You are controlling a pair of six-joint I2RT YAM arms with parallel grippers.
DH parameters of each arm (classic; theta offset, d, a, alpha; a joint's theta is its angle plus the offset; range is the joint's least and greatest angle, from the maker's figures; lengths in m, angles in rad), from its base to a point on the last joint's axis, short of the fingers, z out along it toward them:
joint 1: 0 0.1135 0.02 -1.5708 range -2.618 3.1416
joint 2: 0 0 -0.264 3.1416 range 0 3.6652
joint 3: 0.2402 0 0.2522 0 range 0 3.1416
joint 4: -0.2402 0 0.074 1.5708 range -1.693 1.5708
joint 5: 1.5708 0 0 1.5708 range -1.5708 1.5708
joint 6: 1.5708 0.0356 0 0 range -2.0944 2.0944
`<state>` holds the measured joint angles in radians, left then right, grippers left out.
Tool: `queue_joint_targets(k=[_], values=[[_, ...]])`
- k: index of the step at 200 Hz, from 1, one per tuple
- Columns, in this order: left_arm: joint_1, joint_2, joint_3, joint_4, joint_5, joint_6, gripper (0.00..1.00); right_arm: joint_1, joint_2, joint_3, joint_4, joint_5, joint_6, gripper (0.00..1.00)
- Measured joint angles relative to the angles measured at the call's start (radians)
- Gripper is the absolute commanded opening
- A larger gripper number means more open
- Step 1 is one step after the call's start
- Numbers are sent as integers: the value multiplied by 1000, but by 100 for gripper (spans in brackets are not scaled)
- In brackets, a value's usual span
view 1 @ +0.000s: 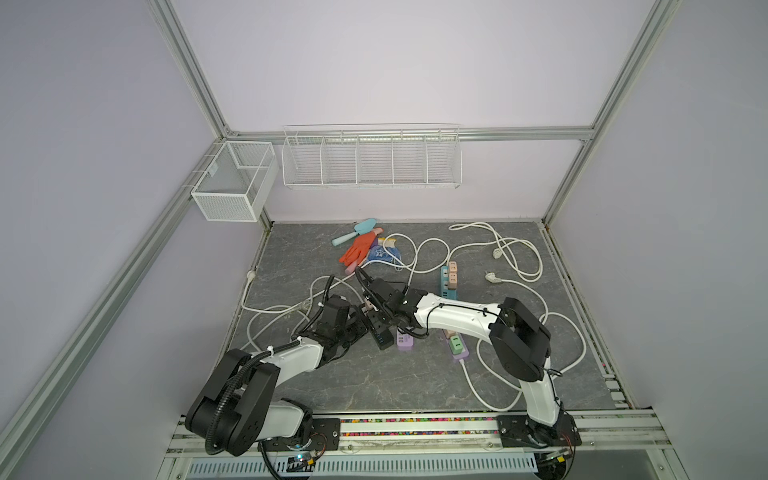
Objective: Pull the plug off the socket
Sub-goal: 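Close the right gripper on the teal adapter plugged into the black strip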
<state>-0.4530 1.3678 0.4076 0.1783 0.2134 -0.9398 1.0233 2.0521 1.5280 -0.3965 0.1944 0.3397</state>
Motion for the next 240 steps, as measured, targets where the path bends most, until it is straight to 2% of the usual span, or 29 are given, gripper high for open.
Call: queue_joint_targets(k=[183,240], values=[[-5,48,1,73,-11,-10,24,2,-10,-18,13,33,20,20],[-9,49,8,64,-28,-10,24,-12,-27,-19,7,3,27,18]])
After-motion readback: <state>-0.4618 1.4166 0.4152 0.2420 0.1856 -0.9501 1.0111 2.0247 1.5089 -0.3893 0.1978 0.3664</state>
